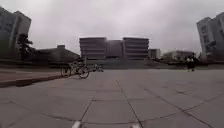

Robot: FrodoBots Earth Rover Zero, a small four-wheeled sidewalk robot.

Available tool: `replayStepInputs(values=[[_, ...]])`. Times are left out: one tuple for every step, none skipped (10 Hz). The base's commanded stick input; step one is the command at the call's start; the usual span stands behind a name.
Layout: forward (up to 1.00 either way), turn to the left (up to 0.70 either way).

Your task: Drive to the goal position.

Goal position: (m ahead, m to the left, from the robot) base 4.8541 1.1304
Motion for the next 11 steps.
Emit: replayStepInputs(values=[[0.7, -0.01], [0.7, -0.01], [0.7, -0.01], [0.7, -0.01], [0.7, -0.01], [0.7, -0.01], [0.7, -0.01], [0.7, -0.01], [0.7, -0.01], [0.7, -0.01], [0.7, -0.01]])
